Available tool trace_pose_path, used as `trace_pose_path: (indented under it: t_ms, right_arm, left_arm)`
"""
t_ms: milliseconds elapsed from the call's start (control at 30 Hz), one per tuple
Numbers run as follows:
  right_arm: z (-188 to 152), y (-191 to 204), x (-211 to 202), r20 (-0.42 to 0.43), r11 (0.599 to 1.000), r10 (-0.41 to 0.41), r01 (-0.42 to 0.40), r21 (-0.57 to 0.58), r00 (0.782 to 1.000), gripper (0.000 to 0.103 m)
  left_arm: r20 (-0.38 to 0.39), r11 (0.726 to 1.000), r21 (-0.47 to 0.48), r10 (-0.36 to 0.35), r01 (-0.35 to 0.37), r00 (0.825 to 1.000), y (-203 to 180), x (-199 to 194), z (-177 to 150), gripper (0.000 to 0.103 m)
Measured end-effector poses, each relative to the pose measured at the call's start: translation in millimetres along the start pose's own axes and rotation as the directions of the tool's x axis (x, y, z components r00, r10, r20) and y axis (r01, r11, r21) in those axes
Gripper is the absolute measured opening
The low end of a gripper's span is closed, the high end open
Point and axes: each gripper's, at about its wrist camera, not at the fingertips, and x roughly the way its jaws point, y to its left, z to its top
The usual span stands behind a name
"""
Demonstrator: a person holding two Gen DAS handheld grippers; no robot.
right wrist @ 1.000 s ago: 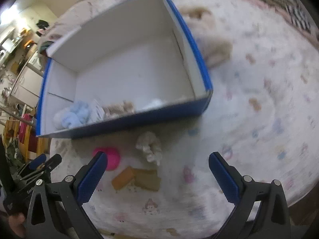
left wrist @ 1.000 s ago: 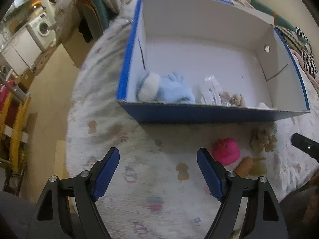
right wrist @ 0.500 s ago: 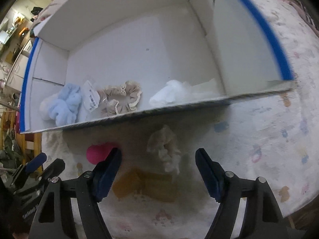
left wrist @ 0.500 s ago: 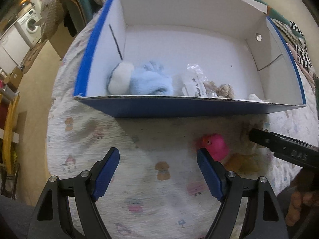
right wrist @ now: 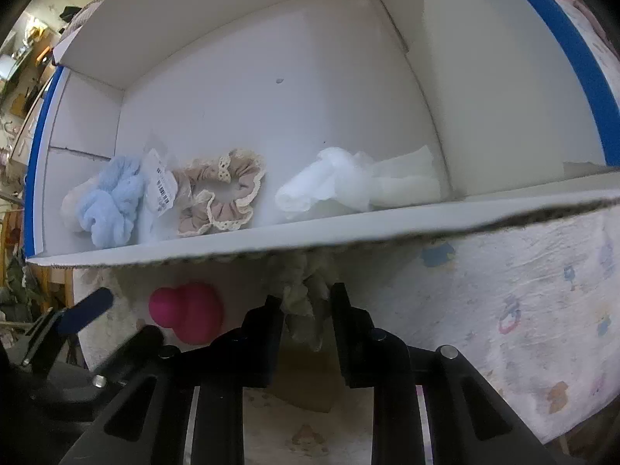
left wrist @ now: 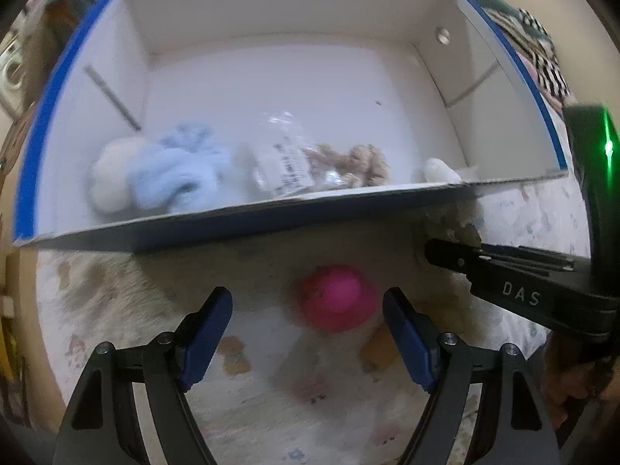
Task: Organize soft objects
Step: 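Grasp the pink rubber duck with the left tool while the right tool grasps the cream lace scrunchie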
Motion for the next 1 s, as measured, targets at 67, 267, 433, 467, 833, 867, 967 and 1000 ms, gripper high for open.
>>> trace_pose_path:
  t_ms: [67,267,433,467,833,867,967,1000]
  right_arm:
    - [2,-1,0,-0.002,1.000,0.006,-0.006,0.008,1.000,0.026]
    - [-2,-10,-3,0.000,1.000,0.011,-0.011,0.006,1.000,0.026]
    - [0,-14,-3,-0.001,1.000,0.024,-0.024,0.015,1.000,0.026]
    - [3,-12,-1,-0.002,1.000,0.025,-0.025,0.015,1.000,0.026]
    - [1,-16,-5,0.005,1.000,0.027,-0.027,0.006,1.000,0.026]
    - [1,-16,-4,0.006,1.000,0.025,-0.025,0.007,1.000,0.026]
    - [0,-12,-4,0.009,1.000,0.021,-0.021,0.008,1.000,0.026]
    - [0,-10,-4,0.009,1.000,0.018,-0.018,0.005,1.000,0.026]
  left_arm:
    - [-0.011,1.000,0.031,-0.003,0.003,1.000,-8,7,1,0.078]
    - [-0.077,0.998,0.059,0.000,0.004,0.997,-11,33,7,0.078]
    - [-0.115,0.999,0.043,-0.024,0.029,0.993,-12,45,13,0.078]
    - [-0.119,0.999,0.042,-0.027,0.032,0.993,-12,46,14,0.078]
    - [-0.149,0.994,0.038,-0.097,0.104,0.984,-11,62,33,0.047]
    - [-0.150,0.993,0.037,-0.108,0.115,0.983,-14,60,27,0.047]
    - [-0.139,0.993,0.057,-0.093,0.101,0.986,-17,59,27,0.047]
    - [-0.135,0.993,0.058,-0.089,0.098,0.987,-18,59,26,0.047]
